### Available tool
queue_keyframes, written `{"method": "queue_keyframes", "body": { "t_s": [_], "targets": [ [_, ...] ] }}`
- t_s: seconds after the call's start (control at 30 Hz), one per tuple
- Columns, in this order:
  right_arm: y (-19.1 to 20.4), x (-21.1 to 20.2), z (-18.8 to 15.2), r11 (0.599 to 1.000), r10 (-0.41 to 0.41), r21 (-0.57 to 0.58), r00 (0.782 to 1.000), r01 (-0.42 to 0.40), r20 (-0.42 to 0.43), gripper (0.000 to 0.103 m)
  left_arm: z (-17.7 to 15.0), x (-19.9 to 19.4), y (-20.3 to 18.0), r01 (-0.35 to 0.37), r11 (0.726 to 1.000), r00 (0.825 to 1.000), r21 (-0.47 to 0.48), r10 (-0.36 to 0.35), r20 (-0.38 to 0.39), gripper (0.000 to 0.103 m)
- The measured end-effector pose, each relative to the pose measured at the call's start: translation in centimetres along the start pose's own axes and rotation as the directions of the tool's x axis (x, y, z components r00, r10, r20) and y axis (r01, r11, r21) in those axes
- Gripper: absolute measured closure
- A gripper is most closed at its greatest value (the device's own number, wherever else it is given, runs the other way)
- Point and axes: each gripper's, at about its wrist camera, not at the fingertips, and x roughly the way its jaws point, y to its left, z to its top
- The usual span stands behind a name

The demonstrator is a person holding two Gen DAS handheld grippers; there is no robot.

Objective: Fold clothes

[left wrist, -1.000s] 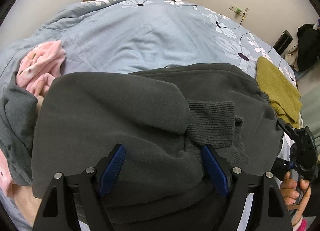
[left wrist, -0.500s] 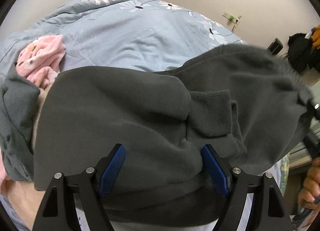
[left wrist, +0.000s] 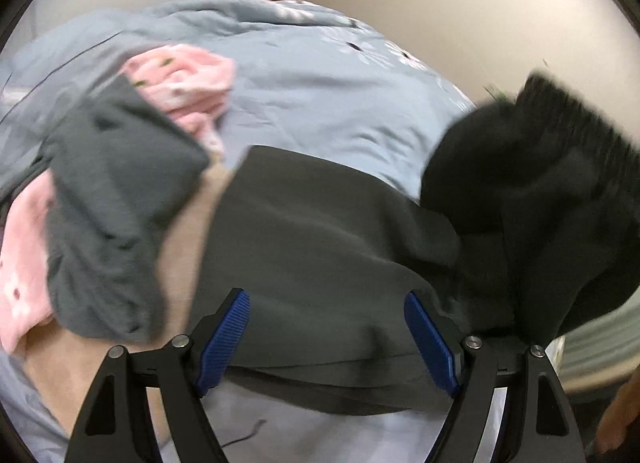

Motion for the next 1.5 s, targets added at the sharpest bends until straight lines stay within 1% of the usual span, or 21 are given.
{"method": "queue_keyframes", "body": {
  "t_s": [0.1,0.2,0.27,0.4,0.43,0.47,0.57,0.6,0.63,0.7,0.77,0.83,0.9,0.93,1.07,1.13,1.27,1.33,1.4,1.47,1.5],
  "targets": [
    [2.4,1.3,-0.2,0.999,-0.012,-0.035,1.0,0.011,-0.024,0.056,0.2,-0.1,2.0,-0.012,0.998,1.0,-0.055,0.013,0.004,0.02],
    [4.5,1.6,-0.9,0.995,-0.022,-0.098,0.999,0.018,-0.036,0.053,0.2,0.0,3.5,0.002,0.995,1.0,-0.098,-0.002,0.0,0.02],
    [5.2,2.0,-1.4,0.993,0.0,-0.12,0.998,-0.008,-0.069,0.048,0.2,0.1,4.0,0.018,0.993,1.0,-0.116,-0.019,-0.003,0.02],
    [5.8,2.2,-2.5,0.983,0.13,-0.11,0.981,-0.147,-0.145,0.041,0.3,0.1,5.3,0.048,0.986,0.999,-0.16,-0.049,0.0,0.02],
    [5.4,2.2,-2.7,0.977,0.184,-0.077,0.97,-0.198,-0.161,0.041,0.3,0.0,5.6,0.054,0.984,0.999,-0.172,-0.054,0.005,0.02],
    [4.7,2.1,-2.8,0.957,0.283,-0.016,0.942,-0.29,-0.182,0.041,0.4,-0.2,6.0,0.06,0.981,0.998,-0.183,-0.059,0.009,0.02],
    [2.3,1.2,-3.0,0.884,0.467,0.114,0.871,-0.454,-0.151,0.041,0.4,-0.6,6.6,0.124,0.972,0.992,-0.202,-0.12,0.03,0.02],
    [1.2,0.8,-3.0,0.873,0.482,0.145,0.868,-0.465,-0.121,0.041,0.4,-0.7,6.6,0.163,0.967,0.987,-0.198,-0.159,0.033,0.02],
    [0.0,0.3,-2.9,0.864,0.492,0.174,0.866,-0.472,-0.09,0.041,0.4,-0.6,6.3,0.224,0.956,0.974,-0.187,-0.223,0.03,0.02],
    [-3.6,-0.8,-2.8,0.854,0.471,0.262,0.882,-0.449,-0.023,0.04,0.3,-0.1,5.4,0.337,0.926,0.94,-0.167,-0.341,0.006,0.02],
    [-6.7,-1.4,-3.1,0.863,0.403,0.332,0.915,-0.38,0.0,0.04,-0.2,0.8,3.8,0.447,0.884,0.888,-0.138,-0.456,-0.049,0.019],
    [-8.4,-1.4,-3.7,0.867,0.365,0.364,0.931,-0.339,-0.003,0.04,-0.8,1.4,2.2,0.517,0.85,0.846,-0.104,-0.526,-0.091,0.016],
    [-8.7,-1.1,-4.1,0.862,0.365,0.381,0.931,-0.334,-0.01,0.04,-1.5,2.0,0.7,0.507,0.86,0.85,-0.048,-0.509,-0.137,0.014],
    [-8.9,-0.9,-4.3,0.859,0.366,0.389,0.931,-0.332,-0.013,0.04,-1.7,2.0,0.2,0.479,0.878,0.867,-0.017,-0.476,-0.144,0.014],
    [-9.4,-0.2,-4.9,0.848,0.369,0.42,0.929,-0.325,-0.026,0.04,-2.1,1.5,-0.4,0.441,0.897,0.89,0.03,-0.433,-0.142,0.014],
    [-9.7,0.2,-5.3,0.841,0.371,0.435,0.928,-0.321,-0.033,0.04,-1.7,1.4,-0.8,0.439,0.898,0.892,0.026,-0.433,-0.129,0.014],
    [-10.2,0.9,-5.9,0.828,0.375,0.465,0.926,-0.312,-0.046,0.04,-1.3,2.5,-2.7,0.485,0.874,0.868,-0.002,-0.482,-0.124,0.014],
    [-10.4,1.2,-6.3,0.821,0.377,0.48,0.925,-0.308,-0.052,0.04,-1.3,3.3,-3.4,0.463,0.886,0.879,-0.016,-0.461,-0.118,0.016],
    [-10.7,1.6,-6.6,0.814,0.379,0.495,0.924,-0.303,-0.058,0.04,-1.2,3.6,-4.1,0.421,0.907,0.902,-0.006,-0.419,-0.103,0.028],
    [-11.2,1.5,-6.8,0.809,0.373,0.509,0.926,-0.293,-0.059,0.04,-0.8,3.6,-4.6,0.412,0.911,0.906,0.013,-0.408,-0.112,0.054],
    [-11.5,1.5,-6.9,0.806,0.37,0.517,0.927,-0.289,-0.059,0.04,-0.6,3.3,-4.8,0.409,0.912,0.907,0.028,-0.403,-0.12,0.059]
  ]
}}
